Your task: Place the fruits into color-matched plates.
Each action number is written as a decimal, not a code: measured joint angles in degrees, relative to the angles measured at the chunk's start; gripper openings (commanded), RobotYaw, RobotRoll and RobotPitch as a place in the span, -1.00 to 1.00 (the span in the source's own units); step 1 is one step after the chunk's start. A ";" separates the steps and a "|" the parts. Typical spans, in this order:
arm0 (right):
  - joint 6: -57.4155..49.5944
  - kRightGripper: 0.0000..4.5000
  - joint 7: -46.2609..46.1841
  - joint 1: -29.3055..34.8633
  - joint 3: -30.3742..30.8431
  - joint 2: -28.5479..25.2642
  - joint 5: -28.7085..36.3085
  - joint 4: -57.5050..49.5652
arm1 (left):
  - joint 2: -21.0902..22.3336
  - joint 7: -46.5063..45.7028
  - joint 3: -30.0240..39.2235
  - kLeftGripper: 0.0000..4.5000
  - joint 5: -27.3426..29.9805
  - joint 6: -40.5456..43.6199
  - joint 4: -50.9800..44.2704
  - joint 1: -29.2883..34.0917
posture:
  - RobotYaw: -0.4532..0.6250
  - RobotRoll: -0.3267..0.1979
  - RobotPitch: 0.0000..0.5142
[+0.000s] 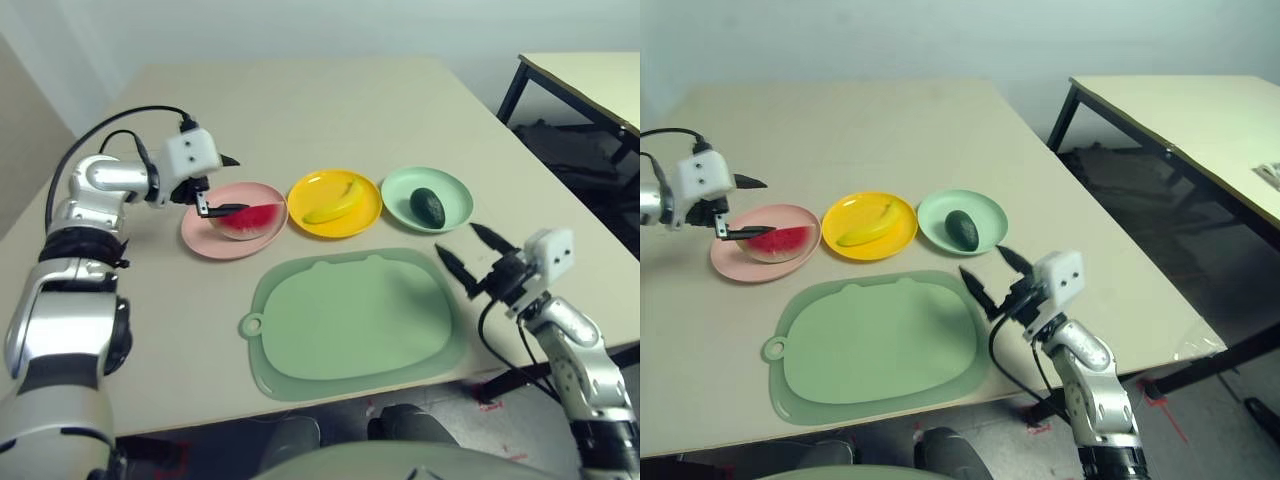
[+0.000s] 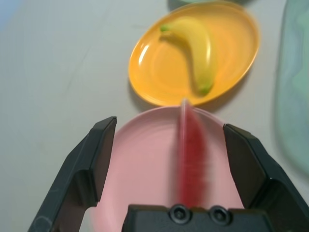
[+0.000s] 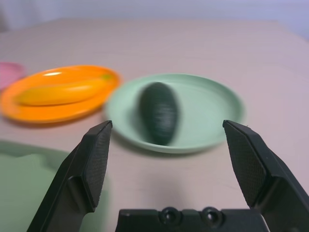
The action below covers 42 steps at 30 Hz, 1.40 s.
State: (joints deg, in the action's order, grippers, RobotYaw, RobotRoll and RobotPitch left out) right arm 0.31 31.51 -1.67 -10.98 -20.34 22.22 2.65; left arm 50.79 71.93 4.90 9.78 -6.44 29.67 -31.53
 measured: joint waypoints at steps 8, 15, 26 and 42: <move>10.77 1.00 1.43 -5.59 -2.65 0.24 -2.12 18.43 | -4.54 -16.64 20.88 1.00 13.81 24.23 -32.05 29.48 | 0.11 0.25 -0.92; 15.92 1.00 4.79 -5.97 -2.91 0.50 -2.09 22.87 | -19.01 -31.62 29.20 1.00 20.29 29.02 -40.19 39.49 | 0.13 0.25 -0.92; 20.26 1.00 7.41 -3.55 -3.34 0.61 -2.03 25.04 | -26.78 -37.24 22.93 1.00 12.91 16.13 -30.88 41.54 | 0.06 0.25 -0.95; 22.73 1.00 7.02 -1.61 -5.78 0.51 -1.05 26.30 | -26.93 -37.90 22.12 1.00 12.43 8.94 -21.20 40.47 | 0.05 0.25 -0.99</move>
State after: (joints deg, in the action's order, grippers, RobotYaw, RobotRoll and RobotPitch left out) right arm 23.04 38.53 -3.29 -16.76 -19.83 21.17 28.95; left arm 23.85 34.02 27.02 22.20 2.51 8.46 8.94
